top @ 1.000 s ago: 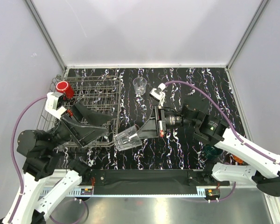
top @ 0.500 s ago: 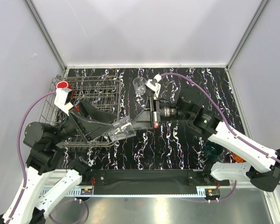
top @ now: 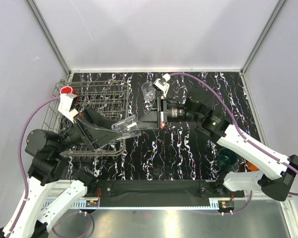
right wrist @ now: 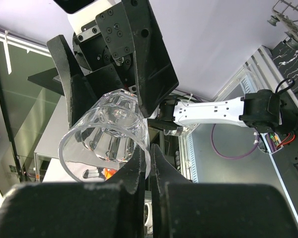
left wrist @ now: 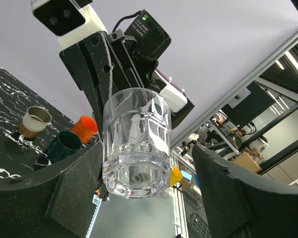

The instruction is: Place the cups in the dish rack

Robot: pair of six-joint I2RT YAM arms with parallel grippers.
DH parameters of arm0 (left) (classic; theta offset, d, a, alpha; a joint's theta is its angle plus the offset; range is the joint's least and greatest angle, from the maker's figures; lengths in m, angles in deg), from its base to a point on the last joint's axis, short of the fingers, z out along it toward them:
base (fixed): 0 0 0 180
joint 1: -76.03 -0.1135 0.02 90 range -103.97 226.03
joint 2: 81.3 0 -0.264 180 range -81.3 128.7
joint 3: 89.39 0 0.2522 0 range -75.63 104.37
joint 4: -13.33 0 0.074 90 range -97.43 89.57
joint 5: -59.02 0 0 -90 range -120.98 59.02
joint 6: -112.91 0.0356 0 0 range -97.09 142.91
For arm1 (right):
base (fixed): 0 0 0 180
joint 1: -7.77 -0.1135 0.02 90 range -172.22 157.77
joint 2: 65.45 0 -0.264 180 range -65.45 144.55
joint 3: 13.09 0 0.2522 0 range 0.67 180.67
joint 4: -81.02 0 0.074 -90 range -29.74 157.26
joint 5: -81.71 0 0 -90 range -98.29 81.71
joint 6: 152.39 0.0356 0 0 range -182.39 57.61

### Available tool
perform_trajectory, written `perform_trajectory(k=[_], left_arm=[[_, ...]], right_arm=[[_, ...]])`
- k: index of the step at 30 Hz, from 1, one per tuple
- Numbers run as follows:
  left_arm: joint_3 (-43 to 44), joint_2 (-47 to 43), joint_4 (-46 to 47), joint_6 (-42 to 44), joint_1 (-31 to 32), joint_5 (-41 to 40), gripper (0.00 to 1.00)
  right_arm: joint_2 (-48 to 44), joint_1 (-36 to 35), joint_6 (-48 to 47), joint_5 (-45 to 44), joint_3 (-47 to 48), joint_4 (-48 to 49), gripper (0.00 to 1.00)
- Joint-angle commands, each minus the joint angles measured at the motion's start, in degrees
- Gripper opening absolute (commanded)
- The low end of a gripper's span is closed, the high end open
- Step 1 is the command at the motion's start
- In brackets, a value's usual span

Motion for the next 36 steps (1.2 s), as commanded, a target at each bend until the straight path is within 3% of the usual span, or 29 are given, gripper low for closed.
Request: perform_trajectory(k=[1,5,6,10,12,13,15,16,17,20,23,26,29,30,36], left_arm=[[-0.08,-0.29,1.67,0.37,0.00,0.87,0.77],[0.44,0.42,1.40,0.02,0.00,0.34,0.64],[0.35,0.42,1.58,-0.15,0.00,-0.09,0.49],[0.35,1.12,1.75,-0.77,0.09,0.08,0.15],[0.44,1.38,1.93,-0.77,0.09,-0.10,0.04],[0.53,1.64,1.93,-0.34,0.09,-0.36,0.00],[1.14,2.43,0.53,0.63,0.09,-1.24,0.00],[1.84,3.05,-0.87,1.94,0.09,-2.20,0.00],[2.37,3.05,-0.88,2.82,0.09,-2.21,0.00],[4.65,4.81,-6.14,7.22,0.09,-6.07,0.00],[8.94,8.14,-13.60,13.19,0.00,-11.51,0.00],[14.47,12.78,-24.85,17.76,0.00,-21.26,0.00],[20.20,19.63,-39.34,19.09,-0.17,-36.00,0.00],[23.26,21.67,-46.25,18.66,-0.61,-44.31,0.00],[23.82,33.17,-47.04,17.34,-12.02,-48.71,0.00]], right_arm=[[0.47,0.70,0.52,0.00,2.28,3.56,0.00],[1.09,0.79,0.88,1.14,2.27,4.62,0.00],[1.09,0.79,0.79,1.40,1.93,4.79,0.00],[1.35,1.58,0.70,2.02,1.92,5.15,0.00],[1.87,2.46,0.18,3.07,2.80,4.53,0.06],[2.14,2.81,-0.26,3.34,3.24,3.66,0.23],[2.40,4.30,-2.45,4.30,4.99,-0.37,0.45],[2.58,5.79,-4.81,4.39,6.48,-4.31,0.63],[2.58,6.58,-6.31,3.87,7.19,-7.04,0.75],[2.40,8.96,-13.84,-1.20,10.61,-21.15,0.99],[2.75,9.93,-21.76,-12.85,14.21,-37.44,1.00],[3.54,9.93,-23.46,-21.16,15.19,-49.12,1.00],[3.37,10.02,-22.59,-28.89,14.76,-55.66,1.00],[2.94,9.93,-22.33,-29.96,14.58,-56.89,1.00],[0.48,10.02,-22.67,-37.17,16.16,-66.74,1.00]])
